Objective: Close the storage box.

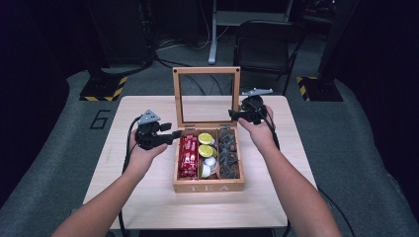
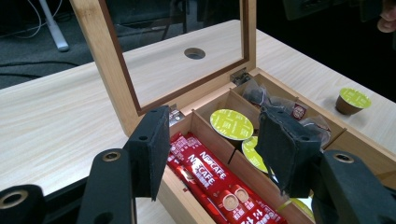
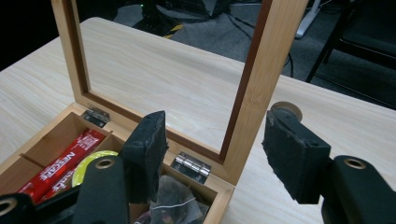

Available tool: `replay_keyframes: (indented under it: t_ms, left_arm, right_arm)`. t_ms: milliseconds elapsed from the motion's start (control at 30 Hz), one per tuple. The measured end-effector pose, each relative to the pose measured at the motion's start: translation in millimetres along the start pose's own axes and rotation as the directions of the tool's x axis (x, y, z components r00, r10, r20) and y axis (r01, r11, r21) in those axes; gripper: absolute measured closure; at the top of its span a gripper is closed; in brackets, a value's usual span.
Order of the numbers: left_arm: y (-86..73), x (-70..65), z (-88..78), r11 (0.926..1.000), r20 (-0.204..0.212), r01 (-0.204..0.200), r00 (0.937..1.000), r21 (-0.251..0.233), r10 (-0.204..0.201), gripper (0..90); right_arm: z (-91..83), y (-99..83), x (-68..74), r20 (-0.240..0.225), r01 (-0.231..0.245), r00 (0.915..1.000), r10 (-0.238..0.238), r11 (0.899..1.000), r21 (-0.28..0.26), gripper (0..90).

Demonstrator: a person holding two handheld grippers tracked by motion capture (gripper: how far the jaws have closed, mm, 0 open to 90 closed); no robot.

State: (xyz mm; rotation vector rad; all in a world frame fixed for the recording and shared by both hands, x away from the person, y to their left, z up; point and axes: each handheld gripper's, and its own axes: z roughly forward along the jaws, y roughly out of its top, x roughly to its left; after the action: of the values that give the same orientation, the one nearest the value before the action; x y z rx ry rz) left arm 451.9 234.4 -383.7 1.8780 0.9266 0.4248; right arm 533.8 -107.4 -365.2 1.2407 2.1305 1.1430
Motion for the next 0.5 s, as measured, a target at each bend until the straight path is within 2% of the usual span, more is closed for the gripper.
replay_keyframes:
  t_ms: [167, 233, 500]
  left_arm:
    - [-0.5, -0.4, -0.9, 1.0, 0.002, 0.005, 1.0, -0.008, -0.005, 44.3]
    - [-1.0, 0.3, -1.8, 1.0, 0.004, 0.005, 1.0, -0.005, -0.005, 44.3]
    - [-2.3, 4.5, -5.6, 0.9999, -0.002, 0.009, 1.0, -0.01, -0.009, 44.3]
  right_arm:
    - [8.0, 1.6, -5.0, 0.013, 0.01, 0.9999, -0.01, 1.0, 0.007, 38.6]
    - [11.8, 1.1, -7.8, 0.018, -0.01, 0.9998, 0.01, 1.0, 0.011, 38.6]
    - [27.1, -1.5, -13.7, 0.02, 0.0, 0.9998, 0.0, 1.0, 0.018, 38.4]
